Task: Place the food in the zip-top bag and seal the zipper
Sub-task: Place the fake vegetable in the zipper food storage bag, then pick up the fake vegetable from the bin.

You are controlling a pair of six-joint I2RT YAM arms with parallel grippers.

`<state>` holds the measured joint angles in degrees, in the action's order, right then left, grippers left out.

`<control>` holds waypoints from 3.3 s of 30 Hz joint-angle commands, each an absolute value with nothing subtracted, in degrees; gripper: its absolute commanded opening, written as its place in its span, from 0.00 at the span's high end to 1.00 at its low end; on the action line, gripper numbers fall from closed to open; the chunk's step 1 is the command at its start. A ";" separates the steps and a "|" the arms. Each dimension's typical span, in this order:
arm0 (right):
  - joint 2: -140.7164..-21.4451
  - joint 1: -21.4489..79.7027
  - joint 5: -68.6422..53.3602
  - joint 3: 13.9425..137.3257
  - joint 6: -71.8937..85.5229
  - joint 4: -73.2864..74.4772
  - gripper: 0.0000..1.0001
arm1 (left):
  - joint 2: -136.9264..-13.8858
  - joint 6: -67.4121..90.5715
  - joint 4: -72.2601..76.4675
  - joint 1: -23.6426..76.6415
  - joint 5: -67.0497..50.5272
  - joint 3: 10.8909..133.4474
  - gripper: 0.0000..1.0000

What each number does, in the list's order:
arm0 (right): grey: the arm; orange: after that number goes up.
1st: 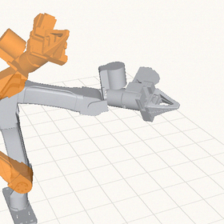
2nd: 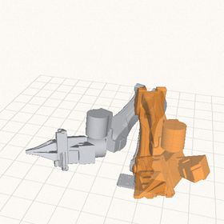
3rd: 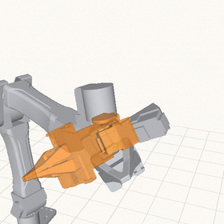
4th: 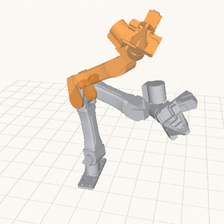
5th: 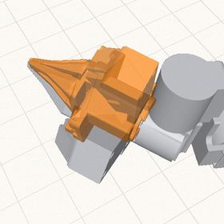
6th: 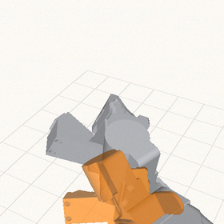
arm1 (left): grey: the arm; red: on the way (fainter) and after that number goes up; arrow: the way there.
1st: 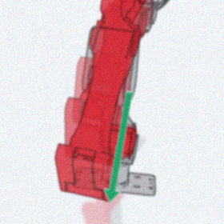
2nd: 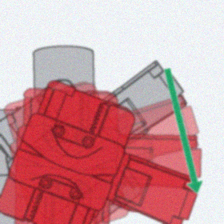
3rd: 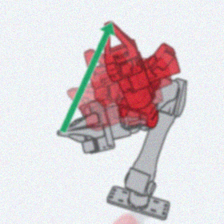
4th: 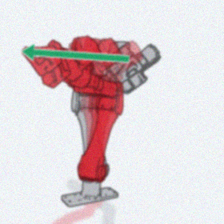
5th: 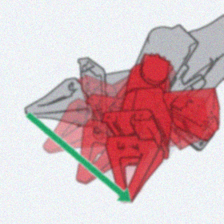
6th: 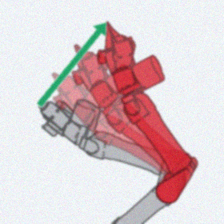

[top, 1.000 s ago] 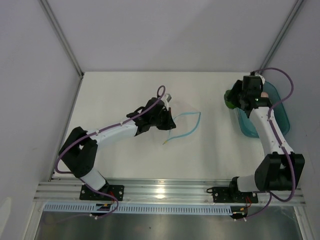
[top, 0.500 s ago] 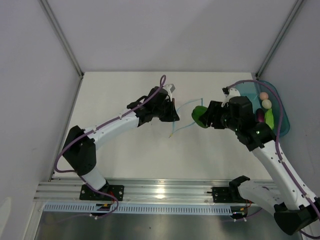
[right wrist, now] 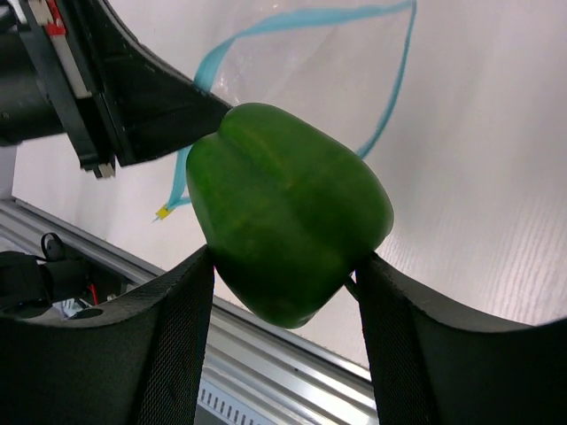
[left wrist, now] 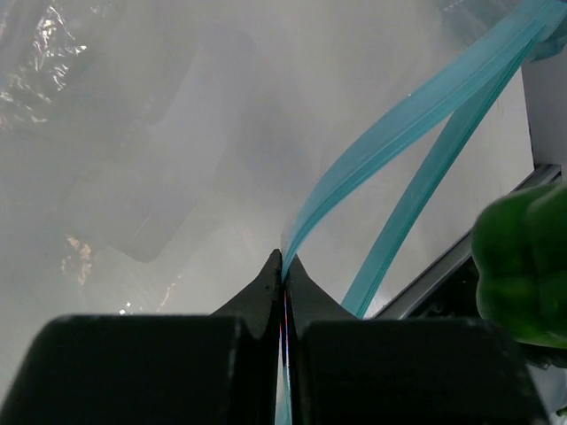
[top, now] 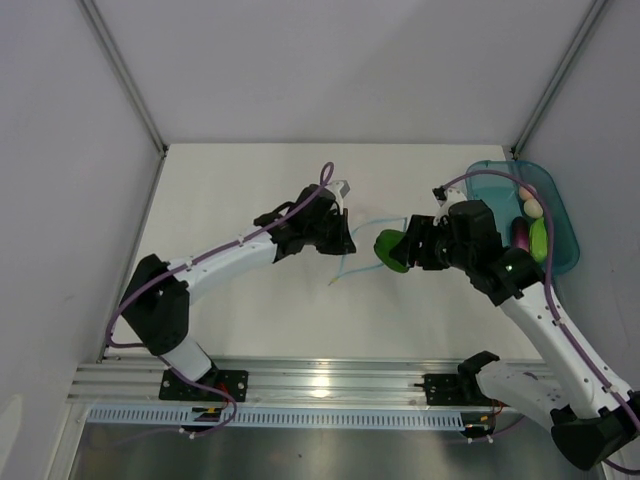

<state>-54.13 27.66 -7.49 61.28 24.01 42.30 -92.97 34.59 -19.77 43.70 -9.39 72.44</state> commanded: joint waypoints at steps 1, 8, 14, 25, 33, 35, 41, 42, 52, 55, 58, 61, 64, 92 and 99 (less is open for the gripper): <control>-55.89 28.04 -9.84 61.17 26.45 39.38 1.00 | -88.86 35.24 -14.68 45.61 -9.41 70.05 0.99; -59.32 28.21 -9.40 60.21 31.28 36.74 1.00 | -86.31 36.12 -11.51 48.95 -7.12 67.41 0.99; -58.98 29.44 -7.74 58.19 32.08 36.04 1.00 | -84.82 36.30 -13.97 49.39 -5.80 68.55 0.99; -60.20 29.44 -3.34 56.60 30.59 32.00 0.95 | -82.44 39.81 -13.10 50.89 -12.48 67.76 0.99; -59.15 29.44 -1.76 58.44 28.39 31.81 0.01 | -82.35 42.45 -15.74 50.89 -9.58 69.35 0.99; -58.80 29.44 -1.58 59.23 27.95 32.86 0.01 | -82.70 43.50 -15.38 50.89 -9.41 69.52 0.99; -57.57 29.44 -0.18 65.29 26.46 37.61 0.01 | -84.20 43.42 -16.52 50.89 -9.58 72.59 1.00; -57.57 29.36 0.00 66.35 26.19 38.31 0.00 | -84.55 43.16 -16.78 50.89 -9.49 73.38 0.99; -60.20 9.87 0.97 74.53 23.56 43.33 0.01 | -85.00 39.47 -19.08 50.89 -6.59 73.22 0.99; -62.04 2.04 2.54 75.50 21.80 43.16 0.01 | -84.38 38.67 -17.49 50.89 -5.89 71.11 1.00; -65.29 -3.07 8.07 76.81 21.01 43.33 0.00 | -84.29 38.06 -15.83 50.89 -6.06 69.79 0.99; -70.56 -6.23 10.63 76.38 20.65 41.23 0.01 | -84.55 37.01 -13.63 50.89 -6.94 68.21 0.99; -76.10 -10.45 12.65 76.29 22.14 39.38 0.01 | -84.29 36.48 -11.96 50.89 -7.29 66.89 0.99; -106.08 -23.02 14.07 77.26 21.97 28.92 0.02 | -84.02 39.11 -10.63 50.89 -13.71 61.96 0.99; -107.93 -23.29 10.64 76.29 20.30 26.11 0.07 | -84.99 39.20 -12.13 50.98 -14.41 64.07 1.00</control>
<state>-106.76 -22.96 11.94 76.51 21.39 28.99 -84.82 38.15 -11.94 50.68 -12.82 61.34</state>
